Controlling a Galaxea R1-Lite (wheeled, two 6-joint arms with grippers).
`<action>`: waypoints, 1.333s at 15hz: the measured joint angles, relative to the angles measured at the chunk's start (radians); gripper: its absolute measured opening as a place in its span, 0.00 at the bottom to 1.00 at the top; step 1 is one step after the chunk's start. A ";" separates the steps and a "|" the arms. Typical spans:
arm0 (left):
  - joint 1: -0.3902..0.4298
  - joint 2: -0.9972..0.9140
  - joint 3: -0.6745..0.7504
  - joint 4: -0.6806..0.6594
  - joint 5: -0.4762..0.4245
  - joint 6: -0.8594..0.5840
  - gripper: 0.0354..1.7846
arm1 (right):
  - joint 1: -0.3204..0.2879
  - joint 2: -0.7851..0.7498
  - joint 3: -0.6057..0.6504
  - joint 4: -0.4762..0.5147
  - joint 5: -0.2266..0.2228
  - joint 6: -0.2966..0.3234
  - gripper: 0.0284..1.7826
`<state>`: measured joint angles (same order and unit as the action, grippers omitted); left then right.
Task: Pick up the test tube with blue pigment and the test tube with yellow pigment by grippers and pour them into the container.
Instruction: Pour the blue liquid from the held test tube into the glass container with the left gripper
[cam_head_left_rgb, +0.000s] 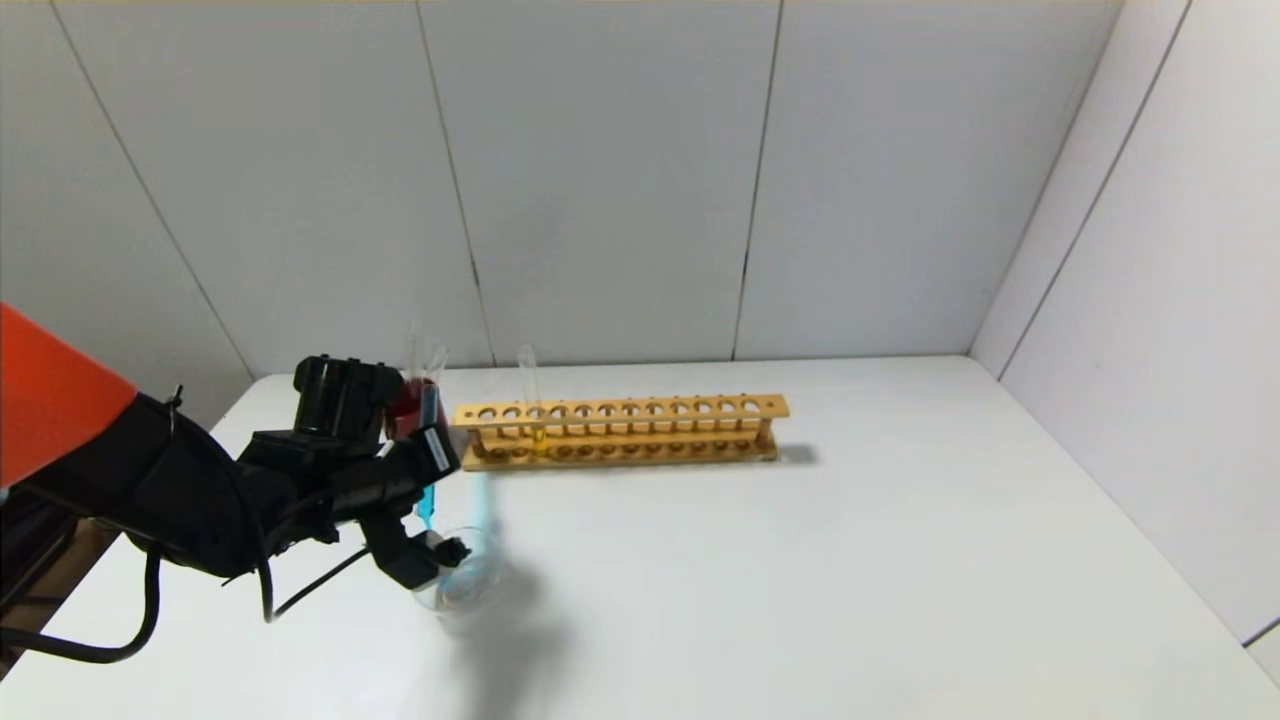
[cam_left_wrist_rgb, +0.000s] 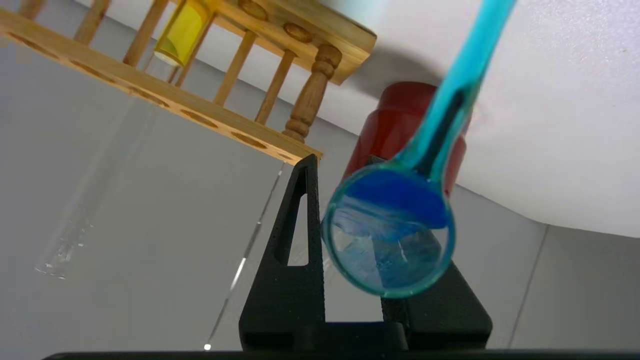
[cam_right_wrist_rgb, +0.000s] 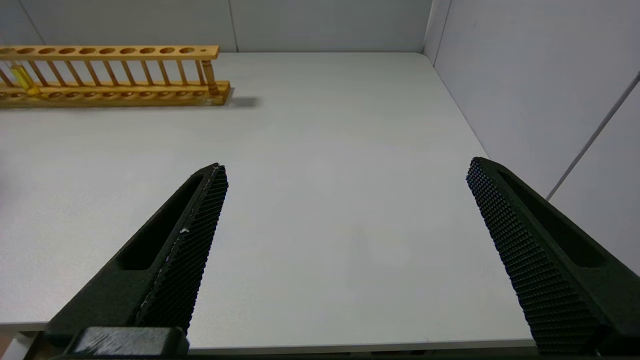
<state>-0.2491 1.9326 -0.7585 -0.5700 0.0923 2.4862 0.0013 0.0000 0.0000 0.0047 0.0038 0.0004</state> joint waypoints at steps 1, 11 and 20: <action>-0.001 -0.001 0.001 0.000 0.000 0.006 0.17 | 0.000 0.000 0.000 0.000 0.000 0.000 0.98; -0.034 -0.015 -0.004 -0.005 0.035 0.034 0.17 | 0.000 0.000 0.000 0.000 0.000 0.000 0.98; -0.072 -0.032 -0.008 -0.005 0.084 0.057 0.17 | 0.000 0.000 0.000 0.000 0.000 0.000 0.98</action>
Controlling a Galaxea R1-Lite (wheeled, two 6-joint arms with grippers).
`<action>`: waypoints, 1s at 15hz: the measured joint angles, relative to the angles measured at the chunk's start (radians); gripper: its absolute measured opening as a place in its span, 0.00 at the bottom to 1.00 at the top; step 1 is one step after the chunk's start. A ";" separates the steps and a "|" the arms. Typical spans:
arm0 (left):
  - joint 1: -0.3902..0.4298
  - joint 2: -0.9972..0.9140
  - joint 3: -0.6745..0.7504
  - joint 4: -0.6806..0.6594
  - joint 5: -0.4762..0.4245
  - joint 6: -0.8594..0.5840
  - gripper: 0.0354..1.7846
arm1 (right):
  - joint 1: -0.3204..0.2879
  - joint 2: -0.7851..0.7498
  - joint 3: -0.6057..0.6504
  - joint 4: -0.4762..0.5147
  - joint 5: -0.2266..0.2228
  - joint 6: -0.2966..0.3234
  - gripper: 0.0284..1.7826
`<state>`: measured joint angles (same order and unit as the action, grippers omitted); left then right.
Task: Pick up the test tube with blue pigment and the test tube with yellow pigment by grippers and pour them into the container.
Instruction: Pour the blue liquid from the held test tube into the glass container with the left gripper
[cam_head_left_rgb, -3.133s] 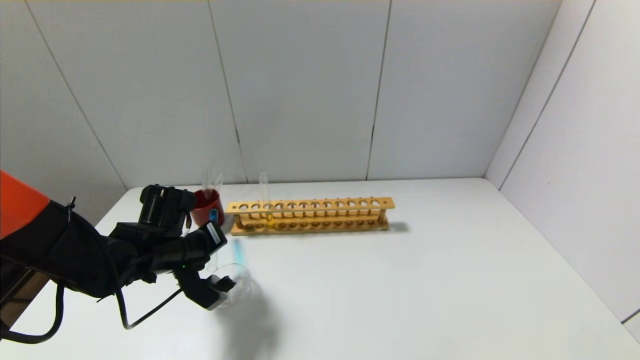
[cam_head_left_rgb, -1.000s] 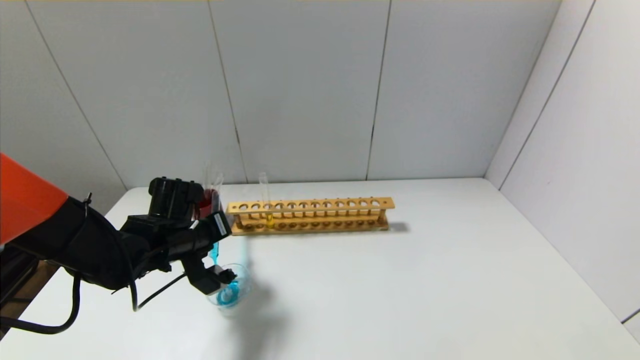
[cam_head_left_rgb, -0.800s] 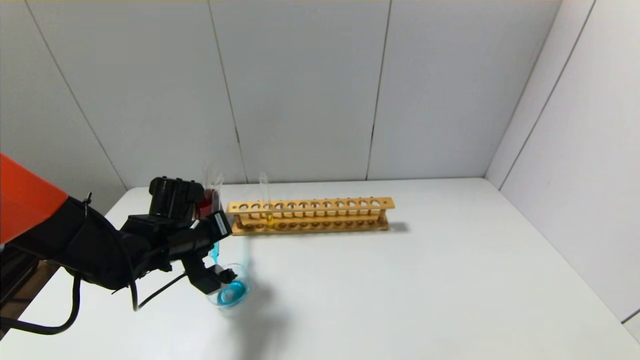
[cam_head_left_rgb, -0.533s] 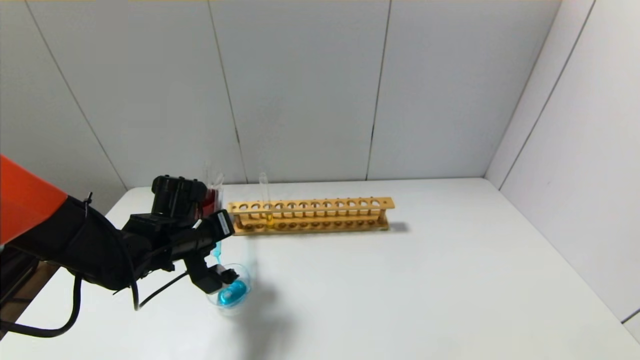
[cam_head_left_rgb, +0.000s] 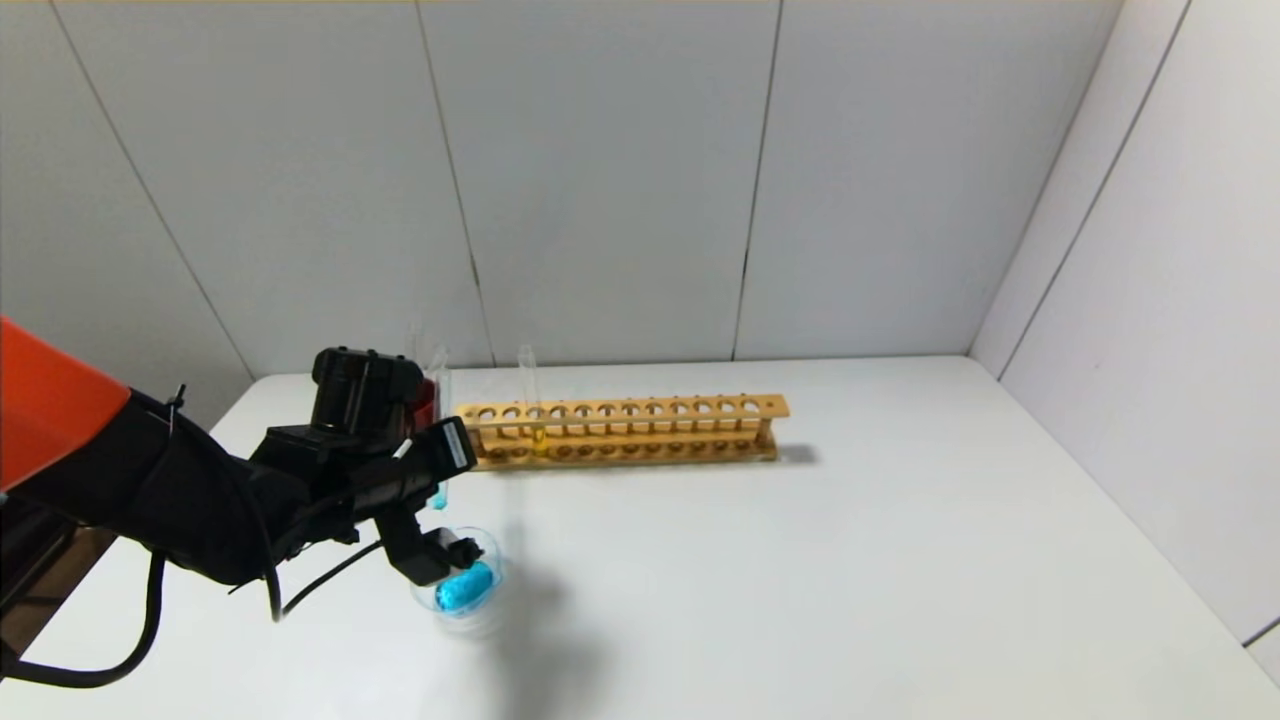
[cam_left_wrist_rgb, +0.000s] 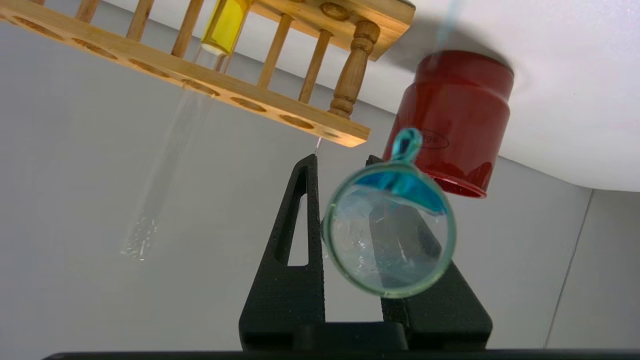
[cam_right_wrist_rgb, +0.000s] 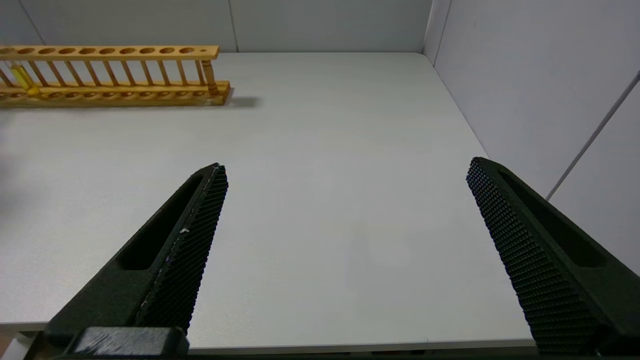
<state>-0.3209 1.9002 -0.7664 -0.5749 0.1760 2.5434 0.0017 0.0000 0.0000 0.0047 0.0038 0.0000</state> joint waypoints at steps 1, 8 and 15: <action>-0.002 -0.002 0.001 0.000 0.001 0.001 0.17 | 0.000 0.000 0.000 0.000 0.000 0.000 0.98; -0.009 -0.020 0.007 0.000 0.014 0.042 0.17 | 0.000 0.000 0.000 0.000 0.000 0.000 0.98; -0.038 -0.040 0.016 0.000 0.082 0.045 0.17 | 0.000 0.000 0.000 0.000 0.000 0.000 0.98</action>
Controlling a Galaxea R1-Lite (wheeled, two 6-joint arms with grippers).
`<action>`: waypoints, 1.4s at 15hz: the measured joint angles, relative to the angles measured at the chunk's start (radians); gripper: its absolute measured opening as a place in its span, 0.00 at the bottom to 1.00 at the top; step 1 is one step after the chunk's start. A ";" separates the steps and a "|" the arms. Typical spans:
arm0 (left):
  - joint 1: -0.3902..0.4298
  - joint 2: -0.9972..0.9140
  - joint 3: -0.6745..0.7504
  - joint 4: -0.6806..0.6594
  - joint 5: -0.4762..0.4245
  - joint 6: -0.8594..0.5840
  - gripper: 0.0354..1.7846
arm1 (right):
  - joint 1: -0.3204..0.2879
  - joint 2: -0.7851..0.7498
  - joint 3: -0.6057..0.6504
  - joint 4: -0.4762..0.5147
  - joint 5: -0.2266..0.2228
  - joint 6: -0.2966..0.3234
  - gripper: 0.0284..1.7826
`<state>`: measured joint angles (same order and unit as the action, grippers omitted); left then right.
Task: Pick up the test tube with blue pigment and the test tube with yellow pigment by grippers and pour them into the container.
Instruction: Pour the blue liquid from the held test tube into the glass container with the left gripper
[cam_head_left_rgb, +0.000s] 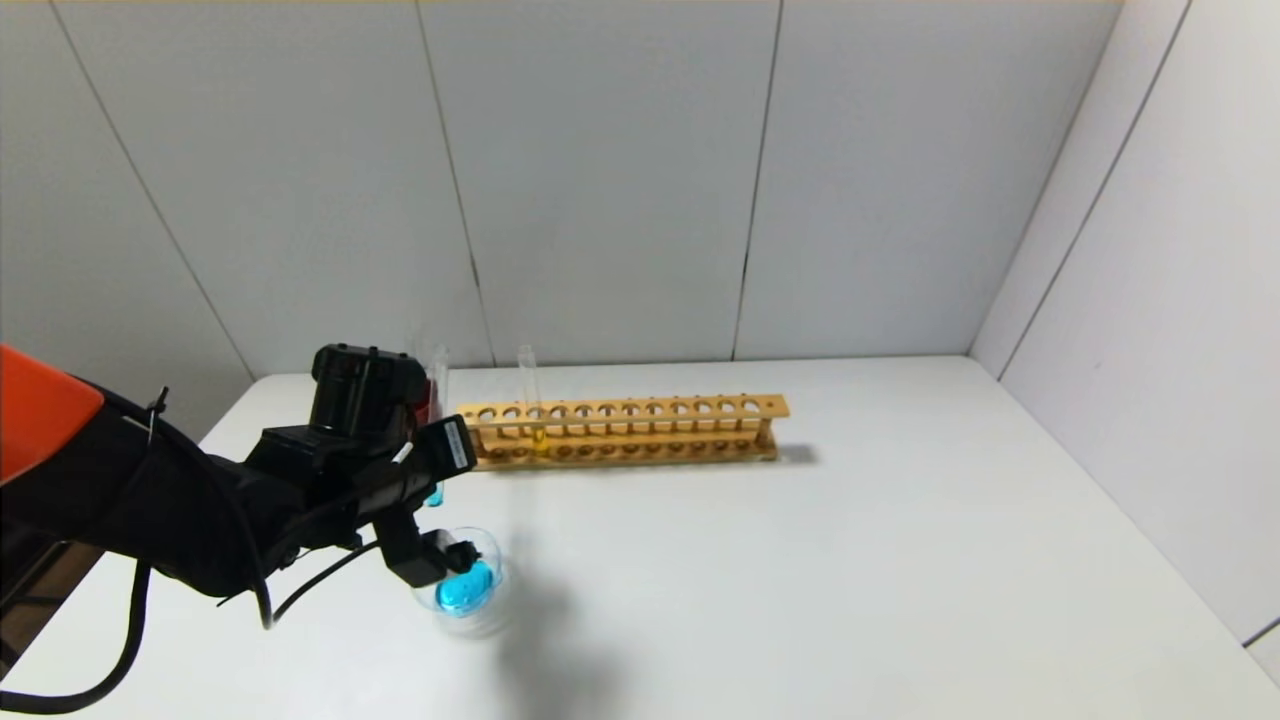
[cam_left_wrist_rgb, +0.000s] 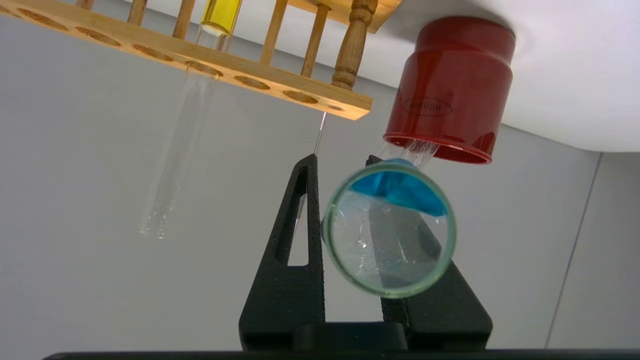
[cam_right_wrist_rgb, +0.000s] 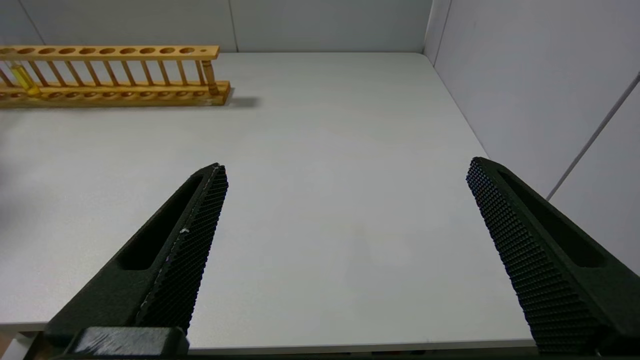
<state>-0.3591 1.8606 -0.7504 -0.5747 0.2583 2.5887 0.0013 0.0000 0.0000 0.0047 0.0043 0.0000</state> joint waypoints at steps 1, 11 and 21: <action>-0.009 -0.007 0.006 0.000 0.022 0.001 0.17 | 0.000 0.000 0.000 0.000 0.000 0.000 0.98; -0.037 -0.034 0.055 -0.142 0.055 0.104 0.17 | 0.000 0.000 0.000 0.000 0.000 0.000 0.98; -0.037 -0.063 0.124 -0.238 0.115 0.009 0.17 | 0.000 0.000 0.000 0.000 0.000 0.000 0.98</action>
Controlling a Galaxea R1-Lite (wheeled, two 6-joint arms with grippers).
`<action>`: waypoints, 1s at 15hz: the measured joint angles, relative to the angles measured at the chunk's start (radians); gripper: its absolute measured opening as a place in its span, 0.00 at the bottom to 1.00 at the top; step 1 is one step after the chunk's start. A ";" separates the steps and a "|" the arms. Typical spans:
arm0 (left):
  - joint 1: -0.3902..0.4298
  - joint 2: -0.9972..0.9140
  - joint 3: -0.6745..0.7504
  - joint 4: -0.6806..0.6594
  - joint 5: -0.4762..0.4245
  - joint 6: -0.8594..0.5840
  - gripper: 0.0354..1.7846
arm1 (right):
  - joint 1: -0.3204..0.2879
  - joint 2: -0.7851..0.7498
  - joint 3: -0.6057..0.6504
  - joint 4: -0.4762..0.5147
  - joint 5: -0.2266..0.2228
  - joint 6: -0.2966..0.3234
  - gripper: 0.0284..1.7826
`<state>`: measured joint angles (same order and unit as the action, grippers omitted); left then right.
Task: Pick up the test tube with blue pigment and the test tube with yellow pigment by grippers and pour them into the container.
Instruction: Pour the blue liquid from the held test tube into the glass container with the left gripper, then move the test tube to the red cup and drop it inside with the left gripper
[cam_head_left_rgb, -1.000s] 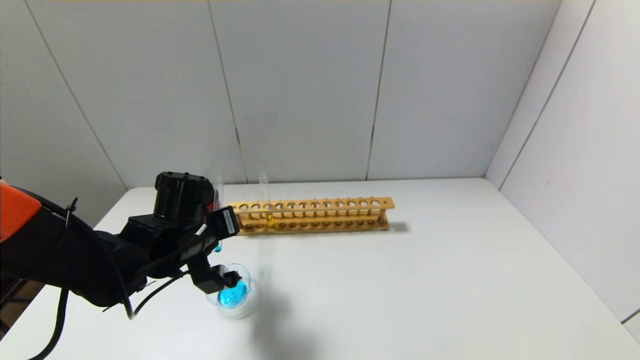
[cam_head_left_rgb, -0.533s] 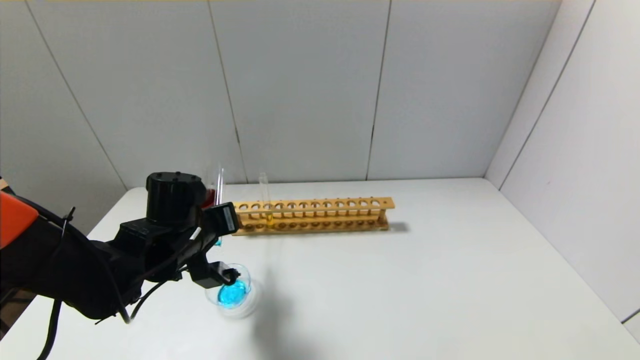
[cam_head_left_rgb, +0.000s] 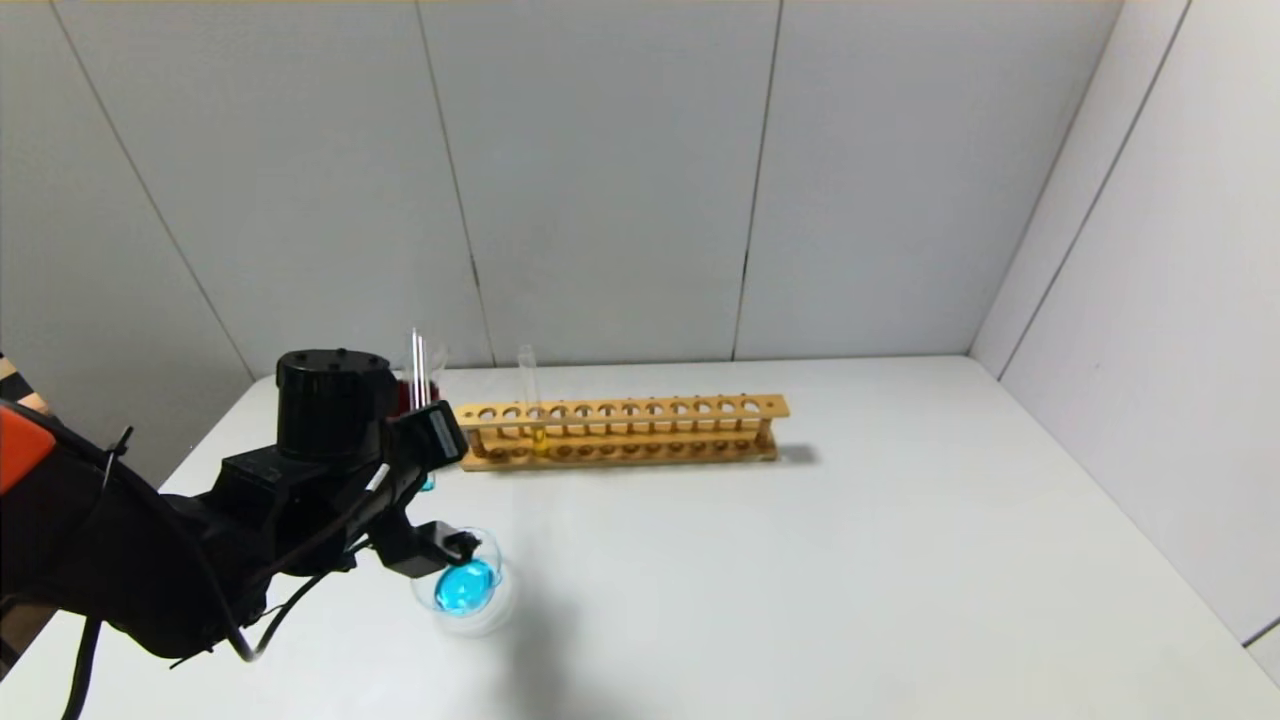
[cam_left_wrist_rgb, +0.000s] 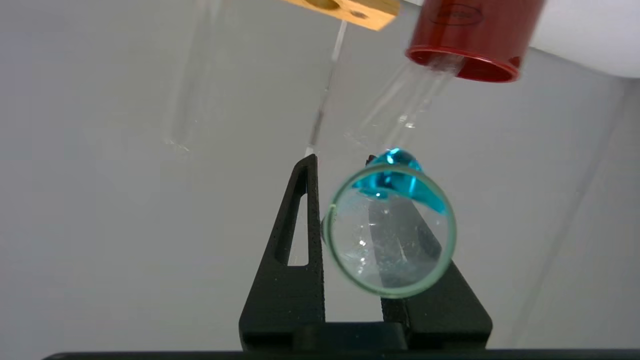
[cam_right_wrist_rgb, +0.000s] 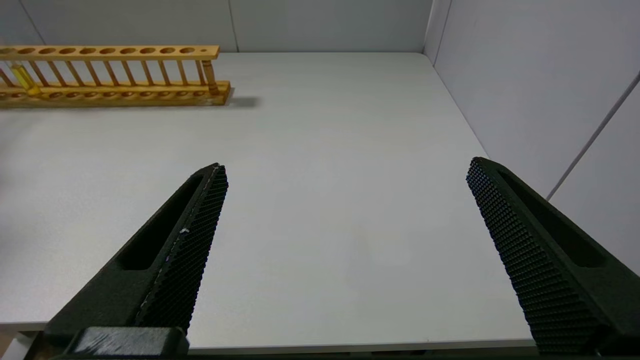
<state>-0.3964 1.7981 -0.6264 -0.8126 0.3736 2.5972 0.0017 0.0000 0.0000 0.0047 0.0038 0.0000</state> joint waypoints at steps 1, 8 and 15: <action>0.000 -0.007 0.004 0.003 0.027 -0.057 0.17 | 0.000 0.000 0.000 0.000 0.000 0.000 0.98; -0.009 -0.039 0.022 0.182 0.144 -0.756 0.17 | 0.000 0.000 0.000 0.000 0.000 0.000 0.98; -0.004 -0.204 -0.204 0.616 0.081 -1.259 0.17 | 0.000 0.000 0.000 0.000 0.000 0.000 0.98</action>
<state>-0.4002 1.5943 -0.8302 -0.1962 0.4545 1.3387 0.0013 0.0000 0.0000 0.0047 0.0038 0.0000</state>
